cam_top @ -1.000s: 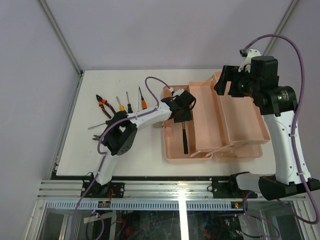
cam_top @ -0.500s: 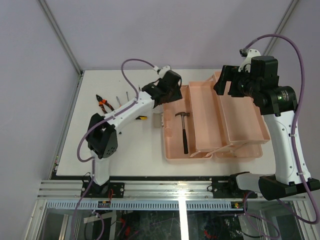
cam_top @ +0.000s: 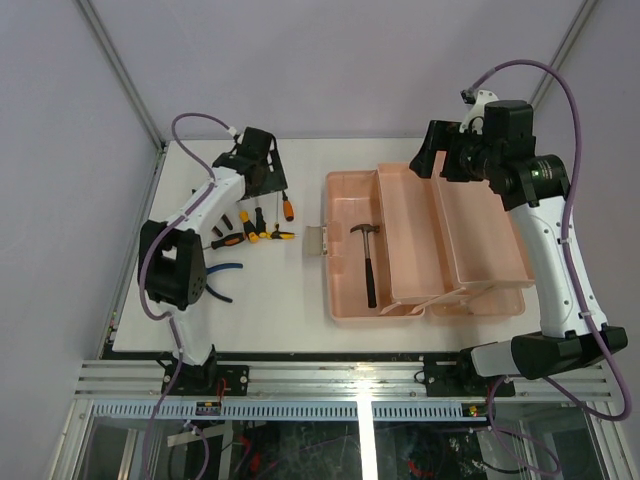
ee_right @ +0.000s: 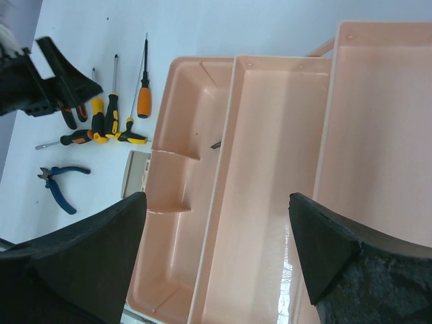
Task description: Pack the tool kit
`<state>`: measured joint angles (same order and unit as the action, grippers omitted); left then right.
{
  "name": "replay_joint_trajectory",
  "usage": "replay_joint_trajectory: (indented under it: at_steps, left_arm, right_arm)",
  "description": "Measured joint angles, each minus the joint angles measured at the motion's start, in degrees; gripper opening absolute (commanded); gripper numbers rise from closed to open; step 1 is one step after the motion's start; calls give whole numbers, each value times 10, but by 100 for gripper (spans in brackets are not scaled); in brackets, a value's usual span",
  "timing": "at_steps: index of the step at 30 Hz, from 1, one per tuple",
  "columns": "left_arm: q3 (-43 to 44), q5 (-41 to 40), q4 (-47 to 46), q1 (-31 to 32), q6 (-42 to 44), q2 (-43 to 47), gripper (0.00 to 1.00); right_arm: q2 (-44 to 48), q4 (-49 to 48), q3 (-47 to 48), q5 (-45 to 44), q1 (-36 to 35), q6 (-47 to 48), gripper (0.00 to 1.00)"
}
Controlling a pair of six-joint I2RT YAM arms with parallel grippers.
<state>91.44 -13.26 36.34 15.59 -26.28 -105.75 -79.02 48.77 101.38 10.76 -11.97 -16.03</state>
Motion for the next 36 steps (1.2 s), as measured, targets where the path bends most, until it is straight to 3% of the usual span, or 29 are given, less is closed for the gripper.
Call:
replay_joint_trajectory:
  at_steps: [5, 18, 36]
  left_arm:
    - [9, 34, 41, 0, 36, -48, 87]
    - [64, 98, 114, 4, 70, -108, 60]
    - [58, 109, 132, 12, 82, -165, 56]
  right_arm:
    - [-7, -5, -1, 7, -8, -10, 93]
    - [-7, -7, -13, -7, -33, -23, 93]
    - [7, -5, -20, -24, -34, -24, 93]
